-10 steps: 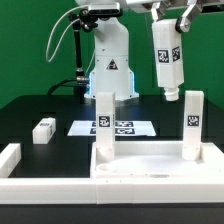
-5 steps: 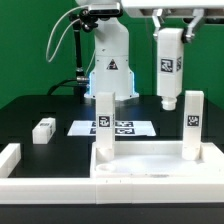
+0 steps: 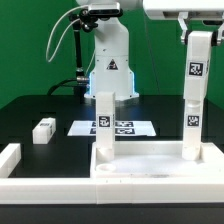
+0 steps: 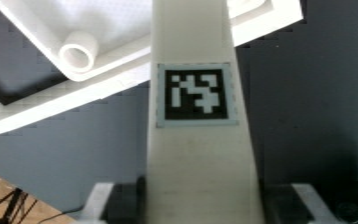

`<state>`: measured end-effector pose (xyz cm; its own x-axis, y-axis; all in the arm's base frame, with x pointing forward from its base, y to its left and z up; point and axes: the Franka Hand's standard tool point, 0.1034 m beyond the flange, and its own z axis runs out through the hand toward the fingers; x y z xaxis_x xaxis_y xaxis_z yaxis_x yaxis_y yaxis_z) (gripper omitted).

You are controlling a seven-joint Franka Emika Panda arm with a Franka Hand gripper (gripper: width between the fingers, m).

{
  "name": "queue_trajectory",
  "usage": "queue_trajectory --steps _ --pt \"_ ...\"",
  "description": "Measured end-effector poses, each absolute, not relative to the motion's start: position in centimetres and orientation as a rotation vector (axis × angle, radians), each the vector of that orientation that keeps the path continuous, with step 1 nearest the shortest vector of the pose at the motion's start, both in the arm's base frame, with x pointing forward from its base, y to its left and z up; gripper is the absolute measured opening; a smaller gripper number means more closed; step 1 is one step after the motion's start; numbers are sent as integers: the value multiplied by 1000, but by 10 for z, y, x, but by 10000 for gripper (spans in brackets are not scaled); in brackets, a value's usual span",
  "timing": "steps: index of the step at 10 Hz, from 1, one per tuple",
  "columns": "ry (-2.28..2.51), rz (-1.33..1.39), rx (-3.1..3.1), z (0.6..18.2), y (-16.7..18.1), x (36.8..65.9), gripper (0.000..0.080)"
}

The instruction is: Assemble desk

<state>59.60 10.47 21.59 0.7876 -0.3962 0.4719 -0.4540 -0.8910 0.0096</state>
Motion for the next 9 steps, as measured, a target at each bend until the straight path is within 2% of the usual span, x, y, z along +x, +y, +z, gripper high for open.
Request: queue_trajectory --steps 2,6,9 --pt "-476 782 2883 212 115 602 287" --pt "-193 909 2988 186 123 619 287" --pt "-218 892 3014 187 128 621 287"
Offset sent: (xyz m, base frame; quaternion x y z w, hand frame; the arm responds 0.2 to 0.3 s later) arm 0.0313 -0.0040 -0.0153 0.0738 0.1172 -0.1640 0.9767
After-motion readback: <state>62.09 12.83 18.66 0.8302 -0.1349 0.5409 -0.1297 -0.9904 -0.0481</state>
